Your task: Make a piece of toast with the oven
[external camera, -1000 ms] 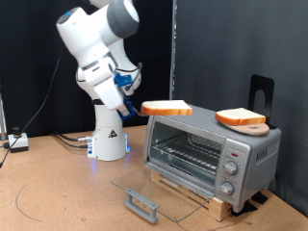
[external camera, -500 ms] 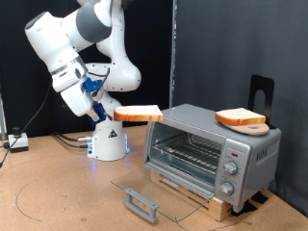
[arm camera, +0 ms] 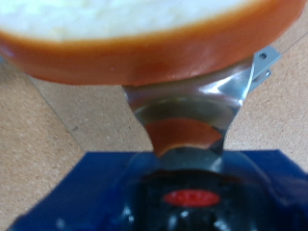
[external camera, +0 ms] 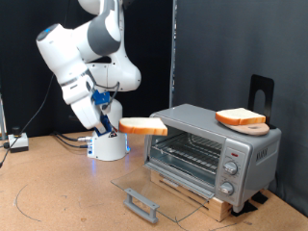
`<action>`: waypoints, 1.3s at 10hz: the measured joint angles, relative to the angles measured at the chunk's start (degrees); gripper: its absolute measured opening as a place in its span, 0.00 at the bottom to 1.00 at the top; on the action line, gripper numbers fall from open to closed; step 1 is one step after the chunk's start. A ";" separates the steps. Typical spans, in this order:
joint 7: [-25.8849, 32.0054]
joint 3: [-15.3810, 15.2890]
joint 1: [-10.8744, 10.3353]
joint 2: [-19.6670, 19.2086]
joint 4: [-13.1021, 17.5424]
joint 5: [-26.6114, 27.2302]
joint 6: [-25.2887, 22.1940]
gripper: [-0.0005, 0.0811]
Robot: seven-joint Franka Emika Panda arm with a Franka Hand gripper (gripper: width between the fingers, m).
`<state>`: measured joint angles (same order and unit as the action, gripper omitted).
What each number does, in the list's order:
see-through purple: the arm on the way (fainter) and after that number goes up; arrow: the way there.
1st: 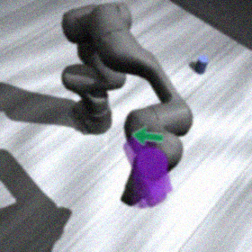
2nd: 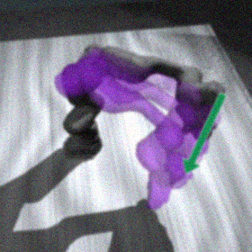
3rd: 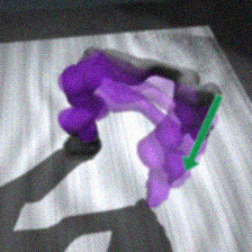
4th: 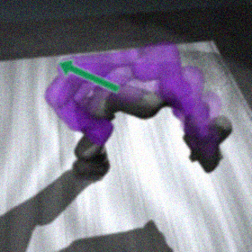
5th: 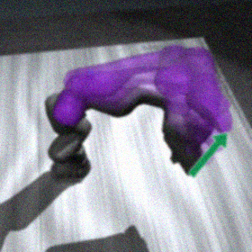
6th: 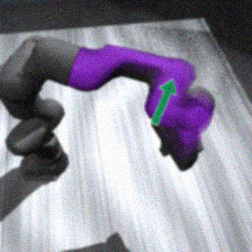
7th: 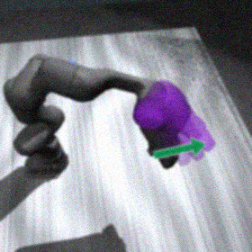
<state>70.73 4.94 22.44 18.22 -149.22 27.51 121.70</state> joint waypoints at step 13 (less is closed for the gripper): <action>-4.60 -17.74 -11.24 -1.10 -6.07 6.83 11.76 0.50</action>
<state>66.13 -12.80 11.20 17.12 -155.29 34.34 133.46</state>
